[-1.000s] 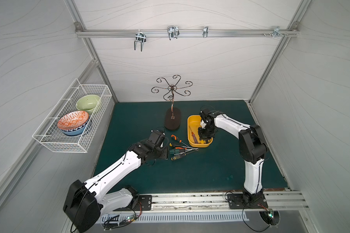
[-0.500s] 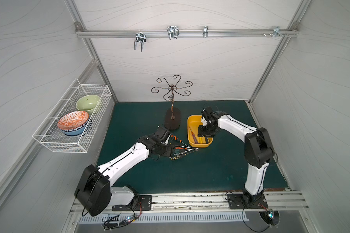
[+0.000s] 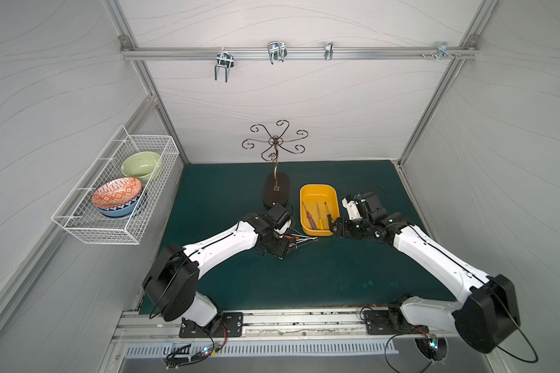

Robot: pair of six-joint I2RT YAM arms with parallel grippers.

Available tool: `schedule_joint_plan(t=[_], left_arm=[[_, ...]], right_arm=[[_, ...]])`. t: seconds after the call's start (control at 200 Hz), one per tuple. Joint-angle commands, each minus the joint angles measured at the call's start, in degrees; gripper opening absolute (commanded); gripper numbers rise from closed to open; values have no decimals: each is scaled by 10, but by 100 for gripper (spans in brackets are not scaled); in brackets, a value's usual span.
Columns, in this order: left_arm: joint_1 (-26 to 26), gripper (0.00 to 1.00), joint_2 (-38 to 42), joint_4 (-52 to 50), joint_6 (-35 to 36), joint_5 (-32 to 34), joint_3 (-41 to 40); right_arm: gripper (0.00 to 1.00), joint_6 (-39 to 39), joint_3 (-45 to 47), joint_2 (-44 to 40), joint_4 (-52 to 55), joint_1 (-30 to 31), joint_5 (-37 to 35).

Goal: Put the screwdriver on the desktop into the storage box
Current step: Pick up the screwdriver from the center of the board.

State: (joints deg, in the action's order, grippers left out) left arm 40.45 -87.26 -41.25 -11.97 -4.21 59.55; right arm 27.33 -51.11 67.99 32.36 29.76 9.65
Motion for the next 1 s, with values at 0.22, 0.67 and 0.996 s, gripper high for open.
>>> schedule_joint_plan(t=[0.22,0.67,0.996], left_arm=[[5,59,-68,-5,20,0,49],[28,55,-121,1,0,30,57],[56,51,-145,0,-13,70,62]], right_arm=[[55,43,62,-140,-10,-5,-26],[55,43,64,-143,-2,-8,-19],[55,44,66,-135,-9,-9,-12]])
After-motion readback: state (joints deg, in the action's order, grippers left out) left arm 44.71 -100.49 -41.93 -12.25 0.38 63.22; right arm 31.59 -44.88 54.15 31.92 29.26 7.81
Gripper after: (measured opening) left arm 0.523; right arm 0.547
